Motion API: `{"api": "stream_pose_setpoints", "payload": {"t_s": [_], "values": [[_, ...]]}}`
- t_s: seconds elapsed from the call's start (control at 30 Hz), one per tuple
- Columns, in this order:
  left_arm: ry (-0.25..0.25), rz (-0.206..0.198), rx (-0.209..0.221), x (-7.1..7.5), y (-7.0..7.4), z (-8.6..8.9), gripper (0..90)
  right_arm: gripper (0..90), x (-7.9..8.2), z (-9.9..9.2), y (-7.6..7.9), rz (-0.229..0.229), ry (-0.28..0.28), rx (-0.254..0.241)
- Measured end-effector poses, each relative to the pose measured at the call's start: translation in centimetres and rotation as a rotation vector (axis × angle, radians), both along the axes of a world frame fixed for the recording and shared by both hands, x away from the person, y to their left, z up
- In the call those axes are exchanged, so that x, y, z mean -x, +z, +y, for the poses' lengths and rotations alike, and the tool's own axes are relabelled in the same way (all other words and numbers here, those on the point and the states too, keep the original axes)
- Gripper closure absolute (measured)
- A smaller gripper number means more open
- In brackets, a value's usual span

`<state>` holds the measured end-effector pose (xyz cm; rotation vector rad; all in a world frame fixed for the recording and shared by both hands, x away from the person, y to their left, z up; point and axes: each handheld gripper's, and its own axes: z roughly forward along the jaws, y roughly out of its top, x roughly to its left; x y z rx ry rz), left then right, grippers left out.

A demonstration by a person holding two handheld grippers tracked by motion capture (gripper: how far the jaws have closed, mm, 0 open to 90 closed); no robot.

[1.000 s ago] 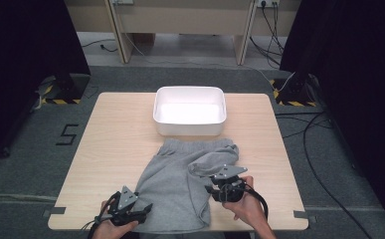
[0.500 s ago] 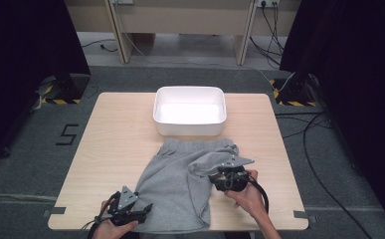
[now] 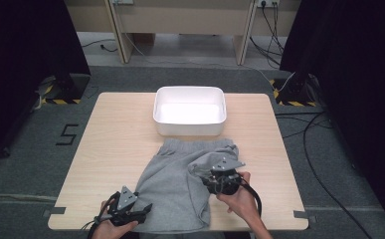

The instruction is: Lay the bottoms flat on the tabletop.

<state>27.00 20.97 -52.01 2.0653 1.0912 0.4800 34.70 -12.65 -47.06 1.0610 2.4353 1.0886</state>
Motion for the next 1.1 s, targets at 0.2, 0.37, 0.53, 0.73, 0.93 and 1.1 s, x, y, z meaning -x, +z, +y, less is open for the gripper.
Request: {"api": "stream_pose_setpoints", "payload": {"t_s": [0.2,0.37,0.53,0.73,0.93,1.1], "values": [[0.005,0.002,-0.003,-0.1,0.0,-0.1,32.4,55.0,2.4,-1.9,-1.4,0.066,-0.001,-0.024],[0.005,0.0,0.001,0.0,0.0,-0.1,32.5,47.8,0.9,-1.2,-2.2,0.092,-0.014,-0.089],[0.002,0.001,-0.001,-0.1,0.0,0.0,32.5,42.7,-1.4,-0.2,-2.5,0.153,-0.007,-0.13],[0.003,-0.001,0.002,0.0,0.0,0.0,32.6,71.2,-1.9,0.6,-2.9,0.13,0.009,-0.076],[0.008,0.001,0.002,0.0,0.0,0.0,32.6,84.0,0.1,-1.8,-0.3,0.008,0.02,-0.05],[0.014,0.007,-0.003,0.0,0.1,-0.1,32.6,84.1,2.8,-7.6,2.2,-0.086,-0.095,-0.004]]}}
